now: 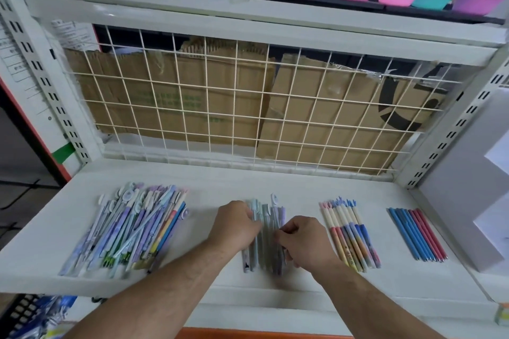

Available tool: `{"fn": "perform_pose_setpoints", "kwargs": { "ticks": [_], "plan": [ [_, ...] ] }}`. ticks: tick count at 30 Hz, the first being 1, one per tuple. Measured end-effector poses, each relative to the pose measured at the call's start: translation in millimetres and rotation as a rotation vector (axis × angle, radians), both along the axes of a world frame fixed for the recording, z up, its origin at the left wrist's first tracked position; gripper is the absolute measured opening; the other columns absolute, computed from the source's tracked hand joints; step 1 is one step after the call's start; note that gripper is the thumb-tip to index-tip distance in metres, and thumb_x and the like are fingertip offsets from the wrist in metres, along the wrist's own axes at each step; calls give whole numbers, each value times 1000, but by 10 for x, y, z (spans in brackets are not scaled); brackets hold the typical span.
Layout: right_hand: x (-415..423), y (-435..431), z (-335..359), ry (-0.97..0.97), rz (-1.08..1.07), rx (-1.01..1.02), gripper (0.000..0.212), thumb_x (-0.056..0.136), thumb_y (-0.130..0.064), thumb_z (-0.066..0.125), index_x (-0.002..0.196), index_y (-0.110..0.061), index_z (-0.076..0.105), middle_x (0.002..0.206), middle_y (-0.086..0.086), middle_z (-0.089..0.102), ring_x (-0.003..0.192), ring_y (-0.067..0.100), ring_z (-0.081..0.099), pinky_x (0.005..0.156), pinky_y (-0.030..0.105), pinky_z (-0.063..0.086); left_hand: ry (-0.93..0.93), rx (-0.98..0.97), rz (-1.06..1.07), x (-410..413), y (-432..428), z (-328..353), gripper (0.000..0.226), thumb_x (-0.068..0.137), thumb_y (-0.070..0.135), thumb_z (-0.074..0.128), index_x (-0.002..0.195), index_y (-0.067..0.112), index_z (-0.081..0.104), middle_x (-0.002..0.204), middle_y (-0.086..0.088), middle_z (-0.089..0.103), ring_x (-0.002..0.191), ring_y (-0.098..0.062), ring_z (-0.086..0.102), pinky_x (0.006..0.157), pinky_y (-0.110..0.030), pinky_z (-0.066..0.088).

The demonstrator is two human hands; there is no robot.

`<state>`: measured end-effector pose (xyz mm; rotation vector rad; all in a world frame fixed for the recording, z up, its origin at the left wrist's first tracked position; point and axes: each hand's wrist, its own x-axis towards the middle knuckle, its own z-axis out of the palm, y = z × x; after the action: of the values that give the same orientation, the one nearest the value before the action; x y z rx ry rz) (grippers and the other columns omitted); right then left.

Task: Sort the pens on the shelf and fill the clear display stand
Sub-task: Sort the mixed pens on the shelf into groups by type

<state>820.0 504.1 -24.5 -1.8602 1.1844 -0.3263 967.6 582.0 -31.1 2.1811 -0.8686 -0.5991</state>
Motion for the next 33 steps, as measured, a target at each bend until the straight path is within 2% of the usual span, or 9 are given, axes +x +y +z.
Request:
{"fn": "perform_pose_setpoints", "kwargs": {
  "ticks": [3,5,9,15,17,20,23,28,33],
  "plan": [
    [-14,-16,2,-3,3,-2,17,81,-14,67,71,0,65,56,14,66,34,9,47,39,18,36,-130,43,-35,4,-29,-33,11,79,21,67,78,21,56,76,-7,63,65,-24,60,72,-36,56],
    [-4,-27,-1,-5,4,-1,17,81,-15,68,71,-1,66,55,12,66,34,9,47,39,17,36,-177,61,-55,16,-37,-66,8,81,17,64,82,22,58,83,-1,61,73,-18,59,75,-34,54],
    [51,-44,-27,11,17,-11,16,81,-13,66,72,0,66,54,12,66,35,9,48,41,19,37,-169,84,-58,51,-39,-118,21,82,10,63,101,16,65,95,6,61,85,-17,63,70,-26,52],
    [195,9,-83,71,76,-111,20,79,-14,67,70,3,66,64,16,67,47,14,53,52,33,50,-169,104,-50,93,-4,-114,21,78,7,64,97,16,65,98,3,65,85,-17,63,73,-30,56],
    [245,24,-101,76,79,-113,20,80,-15,69,73,4,66,68,18,68,51,17,54,55,35,52,-139,85,-48,96,10,-122,19,79,9,65,93,21,63,94,9,61,85,-14,62,73,-28,56],
    [309,27,-115,119,89,-128,18,81,-16,68,75,1,69,68,13,70,56,19,58,54,26,49,-122,44,-42,104,37,-145,21,81,12,67,87,30,58,88,15,57,83,-8,59,74,-27,55],
    [345,32,-114,156,120,-142,23,82,-16,67,64,-2,64,53,5,60,48,13,52,44,13,37,-154,30,-41,125,67,-164,23,81,17,70,100,27,63,101,8,61,94,-14,62,83,-31,56],
    [352,70,-101,172,131,-156,33,80,-19,67,50,-13,53,38,-8,45,38,6,44,43,13,35,-179,35,-80,143,105,-179,34,79,20,72,110,27,61,108,6,51,100,-15,59,85,-28,52],
    [305,102,-67,170,155,-184,27,81,-15,62,54,-14,53,49,-6,50,49,9,47,47,14,36,-207,39,-101,132,107,-171,33,78,15,70,108,26,61,106,5,49,95,-14,57,77,-22,46]
  ]
}}
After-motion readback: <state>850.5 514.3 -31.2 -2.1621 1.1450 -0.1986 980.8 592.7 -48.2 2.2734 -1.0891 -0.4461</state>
